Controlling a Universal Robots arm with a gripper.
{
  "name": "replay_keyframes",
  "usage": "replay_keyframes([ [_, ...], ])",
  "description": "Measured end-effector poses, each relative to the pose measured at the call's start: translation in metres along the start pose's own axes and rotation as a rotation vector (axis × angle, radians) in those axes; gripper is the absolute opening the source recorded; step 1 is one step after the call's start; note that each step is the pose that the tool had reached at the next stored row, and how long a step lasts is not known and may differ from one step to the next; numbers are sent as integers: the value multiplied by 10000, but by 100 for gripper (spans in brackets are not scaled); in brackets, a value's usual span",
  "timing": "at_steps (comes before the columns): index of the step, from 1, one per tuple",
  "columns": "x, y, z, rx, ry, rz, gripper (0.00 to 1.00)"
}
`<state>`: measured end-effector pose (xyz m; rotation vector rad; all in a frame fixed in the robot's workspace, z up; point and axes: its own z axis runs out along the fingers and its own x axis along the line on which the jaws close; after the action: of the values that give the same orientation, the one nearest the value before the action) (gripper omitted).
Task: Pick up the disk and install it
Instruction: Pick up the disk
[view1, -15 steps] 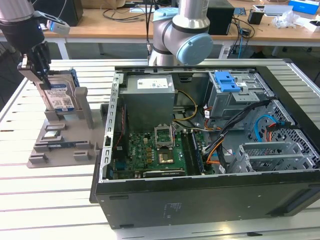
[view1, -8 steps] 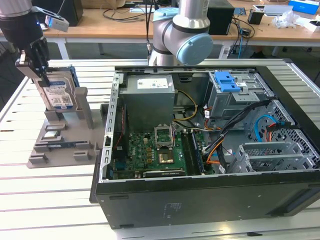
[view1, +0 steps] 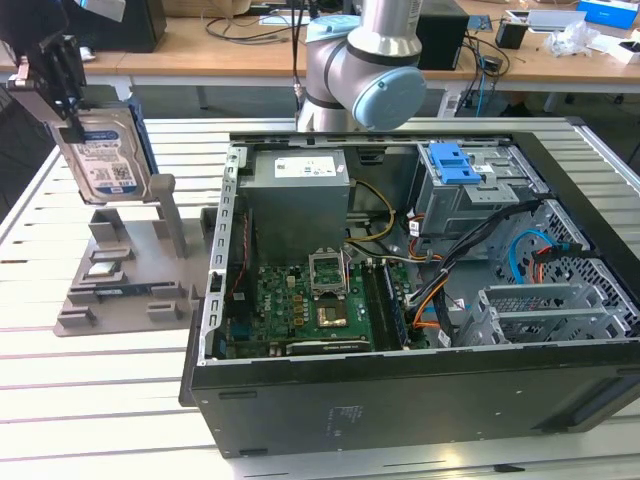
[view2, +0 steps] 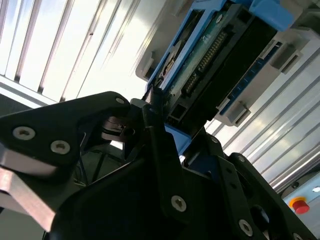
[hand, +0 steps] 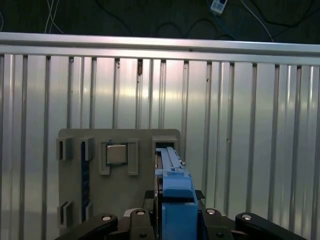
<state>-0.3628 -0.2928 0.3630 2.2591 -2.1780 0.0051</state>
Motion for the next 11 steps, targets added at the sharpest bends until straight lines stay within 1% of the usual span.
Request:
replay_keyframes([
  [1,0,0,-17,1,0,0,37],
  [2,0,0,-58,1,0,0,37],
  [4,0,0,-92,1,-1,0,37],
  [6,1,0,-171,1,0,0,37],
  [8,1,0,-209,1,0,0,37],
  [10,1,0,-269,1,0,1,37],
  [11,1,0,-281,1,0,0,37],
])
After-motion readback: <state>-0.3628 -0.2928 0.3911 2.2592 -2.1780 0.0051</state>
